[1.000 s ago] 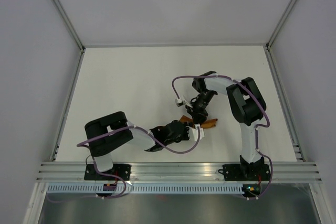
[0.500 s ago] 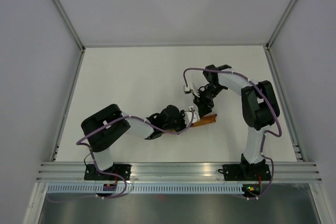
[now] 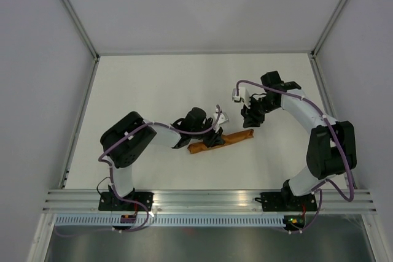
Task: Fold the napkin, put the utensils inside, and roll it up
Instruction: Roll the napkin with the utensil
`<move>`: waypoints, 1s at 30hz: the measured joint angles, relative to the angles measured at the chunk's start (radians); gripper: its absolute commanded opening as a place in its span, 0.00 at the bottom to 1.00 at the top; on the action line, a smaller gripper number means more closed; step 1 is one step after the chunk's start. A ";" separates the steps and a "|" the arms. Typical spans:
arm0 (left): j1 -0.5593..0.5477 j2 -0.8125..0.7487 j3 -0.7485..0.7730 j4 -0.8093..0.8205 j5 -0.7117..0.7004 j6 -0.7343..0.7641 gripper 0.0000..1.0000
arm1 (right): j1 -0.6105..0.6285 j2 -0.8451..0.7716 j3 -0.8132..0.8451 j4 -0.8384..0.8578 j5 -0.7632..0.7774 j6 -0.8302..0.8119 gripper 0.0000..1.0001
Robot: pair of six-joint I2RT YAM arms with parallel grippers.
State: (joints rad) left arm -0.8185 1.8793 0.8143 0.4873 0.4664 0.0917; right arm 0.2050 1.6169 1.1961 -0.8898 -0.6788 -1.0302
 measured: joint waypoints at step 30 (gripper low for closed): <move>0.001 0.074 0.171 -0.148 -0.275 -0.590 0.02 | 0.005 0.016 -0.100 0.153 0.107 0.191 0.44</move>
State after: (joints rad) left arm -0.8177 1.9537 0.9852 0.3389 0.1909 -0.4984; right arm 0.2096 1.6329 1.0962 -0.7364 -0.5720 -0.8391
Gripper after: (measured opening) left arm 0.288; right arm 0.450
